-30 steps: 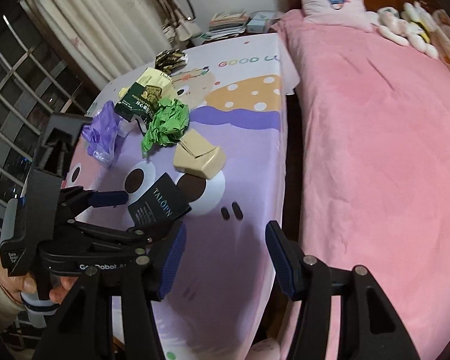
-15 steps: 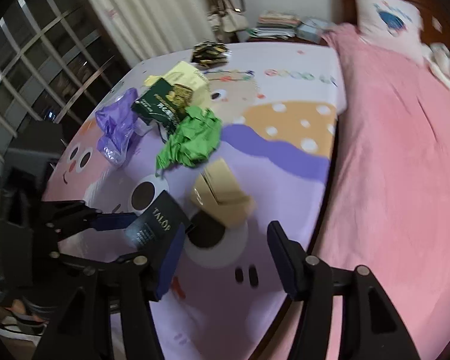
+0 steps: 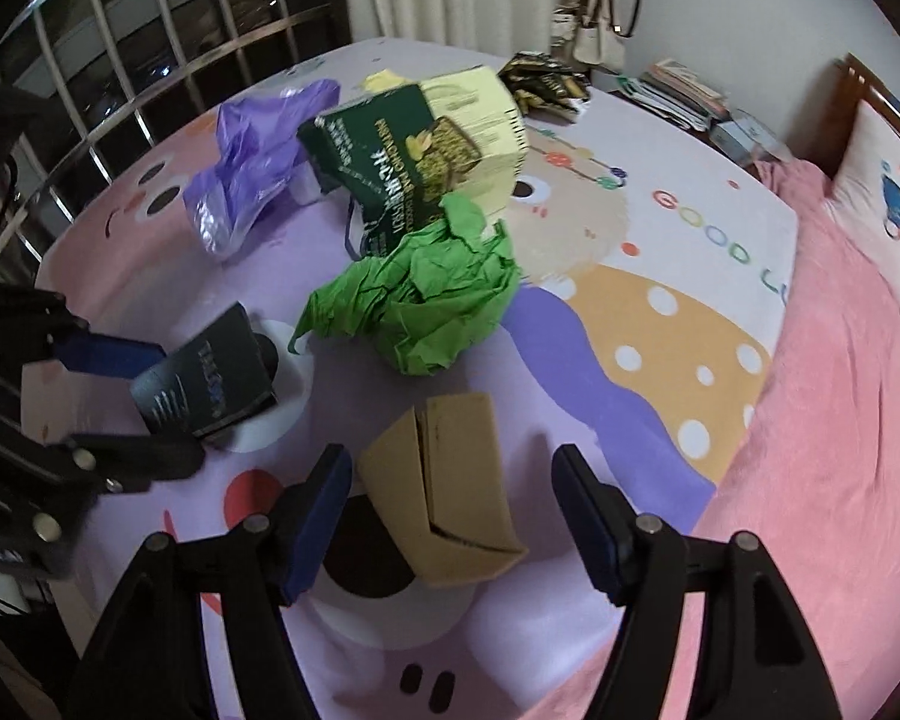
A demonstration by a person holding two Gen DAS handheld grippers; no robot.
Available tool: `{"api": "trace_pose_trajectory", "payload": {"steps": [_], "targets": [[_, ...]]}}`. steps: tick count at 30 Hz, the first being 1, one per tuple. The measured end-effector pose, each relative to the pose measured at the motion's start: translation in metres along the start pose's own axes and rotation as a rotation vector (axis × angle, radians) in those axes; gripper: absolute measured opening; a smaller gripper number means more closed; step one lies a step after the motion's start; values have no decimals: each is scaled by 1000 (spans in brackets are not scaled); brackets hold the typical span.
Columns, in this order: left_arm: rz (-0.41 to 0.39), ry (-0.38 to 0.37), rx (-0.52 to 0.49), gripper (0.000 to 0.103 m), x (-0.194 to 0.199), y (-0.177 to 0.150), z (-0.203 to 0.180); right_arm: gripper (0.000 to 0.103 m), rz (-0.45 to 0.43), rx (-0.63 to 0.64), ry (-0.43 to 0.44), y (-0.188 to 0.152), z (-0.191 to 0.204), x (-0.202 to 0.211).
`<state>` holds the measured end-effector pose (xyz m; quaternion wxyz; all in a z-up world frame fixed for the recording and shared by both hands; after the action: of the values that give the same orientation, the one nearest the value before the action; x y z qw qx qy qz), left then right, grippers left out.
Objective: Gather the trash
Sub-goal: 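Grasp the black TALOPN box with the left tool while the right tool grasps the beige cardboard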
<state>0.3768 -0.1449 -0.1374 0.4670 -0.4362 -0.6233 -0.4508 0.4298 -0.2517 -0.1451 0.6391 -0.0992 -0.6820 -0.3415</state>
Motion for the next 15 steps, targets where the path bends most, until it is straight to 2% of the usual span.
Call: {"api": "trace_pose_trajectory", "payload": {"steps": [9, 11, 12, 15], "targets": [[-17, -20, 64, 54, 2, -9, 15, 68, -1, 44, 2, 1, 3, -7], [-19, -25, 71, 54, 3, -13, 19, 59, -13, 42, 3, 1, 3, -5], [-20, -26, 73, 54, 6, -15, 20, 50, -15, 42, 5, 2, 4, -5], [-24, -30, 75, 54, 3, -18, 19, 47, -12, 34, -1, 2, 4, -5]]}}
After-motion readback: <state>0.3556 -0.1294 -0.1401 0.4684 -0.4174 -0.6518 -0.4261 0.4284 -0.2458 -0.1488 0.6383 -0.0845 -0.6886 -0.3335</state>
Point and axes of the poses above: each gripper's, at about its wrist camera, not at the fingertips, and x roughly against the way its jaws point, z to its left, y to its top, the point moved 5 cm from there along -x, roughly the way its jaws point, and after that the axes turned 6 degrees about z, right-handed, at the moved point
